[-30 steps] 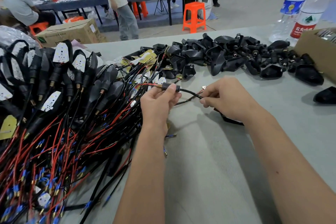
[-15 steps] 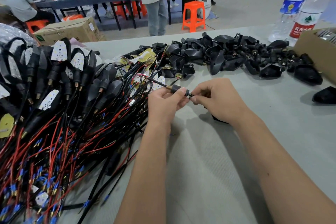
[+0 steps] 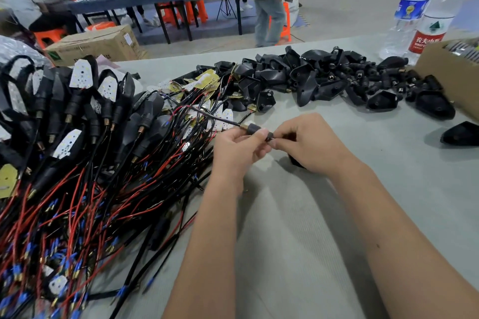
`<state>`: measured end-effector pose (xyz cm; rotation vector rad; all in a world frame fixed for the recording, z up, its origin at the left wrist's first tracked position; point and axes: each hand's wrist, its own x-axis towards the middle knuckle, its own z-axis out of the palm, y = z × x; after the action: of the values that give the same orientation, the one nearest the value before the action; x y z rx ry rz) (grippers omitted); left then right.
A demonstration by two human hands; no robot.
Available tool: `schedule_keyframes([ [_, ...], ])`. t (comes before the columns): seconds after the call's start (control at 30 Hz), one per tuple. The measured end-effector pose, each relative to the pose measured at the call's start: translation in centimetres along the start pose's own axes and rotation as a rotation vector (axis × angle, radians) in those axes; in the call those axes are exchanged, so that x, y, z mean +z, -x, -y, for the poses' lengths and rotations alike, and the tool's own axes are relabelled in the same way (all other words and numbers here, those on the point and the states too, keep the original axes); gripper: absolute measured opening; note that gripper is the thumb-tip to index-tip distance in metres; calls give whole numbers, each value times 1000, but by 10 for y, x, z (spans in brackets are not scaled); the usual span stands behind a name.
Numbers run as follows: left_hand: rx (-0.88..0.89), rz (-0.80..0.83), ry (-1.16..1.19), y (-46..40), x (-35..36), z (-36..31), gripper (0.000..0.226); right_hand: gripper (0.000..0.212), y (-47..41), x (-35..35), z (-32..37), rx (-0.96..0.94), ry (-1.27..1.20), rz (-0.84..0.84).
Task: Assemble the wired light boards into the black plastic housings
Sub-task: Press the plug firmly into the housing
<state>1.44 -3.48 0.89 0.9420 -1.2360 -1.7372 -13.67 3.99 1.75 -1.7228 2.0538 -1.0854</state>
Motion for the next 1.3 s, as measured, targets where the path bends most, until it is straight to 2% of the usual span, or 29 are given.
schedule_keyframes([
  [0.13,32,-28,-69,-1,1,1,5,8,-2,1,1,-14,-4,16],
  [0.27,53,-113,0,-4,-11,-6,7,34,0,-10,-5,101,44,93],
  [0.47,-8,-70,34,-2,-4,-2,6,12,1,-6,-6,43,-24,84],
  [0.57,-19,-46,17,-3,-4,2,8,11,1,-6,-8,27,-44,60],
  [0.67,-32,-31,14,-5,-9,-1,20,18,1,-8,-9,15,-121,13],
  [0.77,-56,-48,104,-5,-12,-7,25,14,1,-6,-7,26,-214,32],
  [0.87,-30,-114,171,-5,-14,-11,23,15,2,-5,-10,11,-214,81],
  [1.03,10,-251,217,-8,-21,-16,34,20,3,-6,-11,7,-212,98],
  [1.17,171,-403,190,-8,-22,-13,10,22,4,-7,-10,22,-213,81],
  [1.3,275,-468,203,-8,-21,-15,5,22,3,-7,-10,26,-237,74],
])
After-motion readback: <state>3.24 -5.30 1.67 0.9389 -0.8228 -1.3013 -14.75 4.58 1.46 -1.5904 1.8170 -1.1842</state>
